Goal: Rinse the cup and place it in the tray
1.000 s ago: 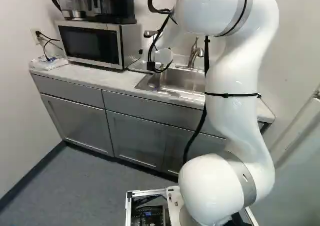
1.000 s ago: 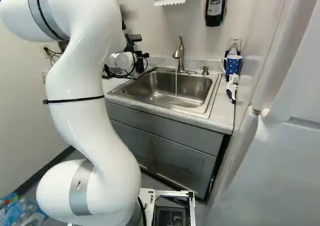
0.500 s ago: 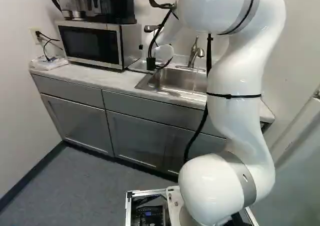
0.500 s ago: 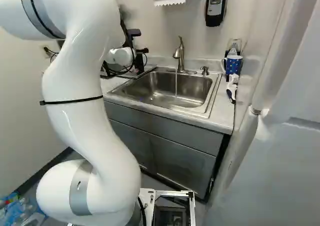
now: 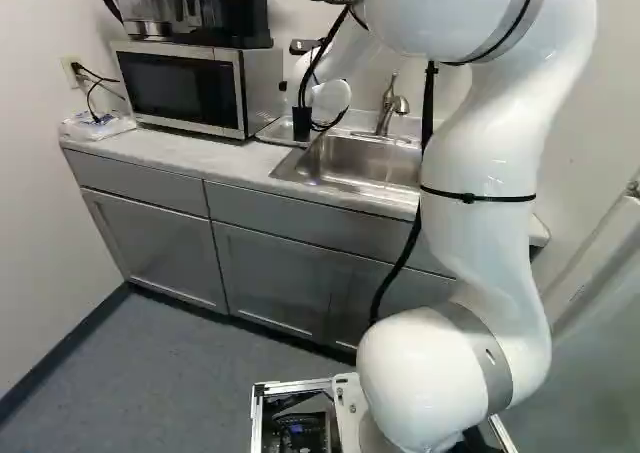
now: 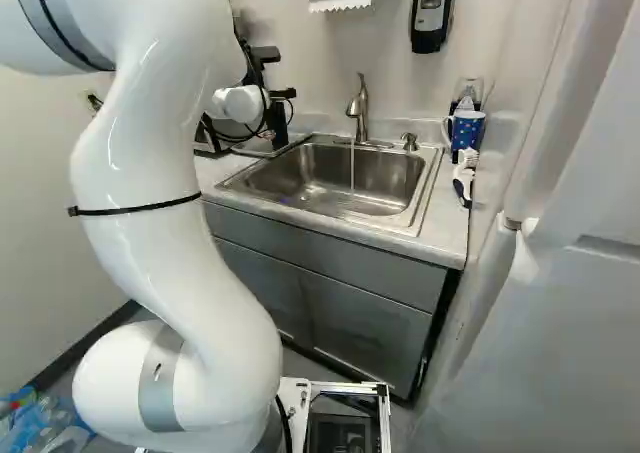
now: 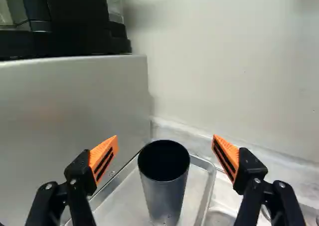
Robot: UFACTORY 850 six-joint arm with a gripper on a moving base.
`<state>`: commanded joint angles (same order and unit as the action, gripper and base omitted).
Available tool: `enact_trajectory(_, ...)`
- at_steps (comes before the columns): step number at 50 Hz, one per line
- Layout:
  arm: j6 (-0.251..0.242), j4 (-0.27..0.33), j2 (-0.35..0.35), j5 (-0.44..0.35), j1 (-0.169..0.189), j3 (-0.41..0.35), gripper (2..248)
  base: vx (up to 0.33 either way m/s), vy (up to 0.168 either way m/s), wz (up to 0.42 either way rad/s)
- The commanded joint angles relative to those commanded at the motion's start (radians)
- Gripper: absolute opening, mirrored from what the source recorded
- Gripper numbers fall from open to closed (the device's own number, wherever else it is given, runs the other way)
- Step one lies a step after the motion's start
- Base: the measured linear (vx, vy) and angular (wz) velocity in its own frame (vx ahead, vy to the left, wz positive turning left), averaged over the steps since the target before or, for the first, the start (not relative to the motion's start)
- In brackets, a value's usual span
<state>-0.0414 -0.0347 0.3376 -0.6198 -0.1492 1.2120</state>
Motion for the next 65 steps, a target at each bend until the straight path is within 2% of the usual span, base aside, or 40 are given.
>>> enact_trajectory(23,0.000,0.000,-0.057,0.053,0.039,-0.017,247,0.000,0.000,0.000)
enact_trajectory(65,0.000,0.000,-0.103,0.150,0.130,0.019,247,0.000,0.000,0.000)
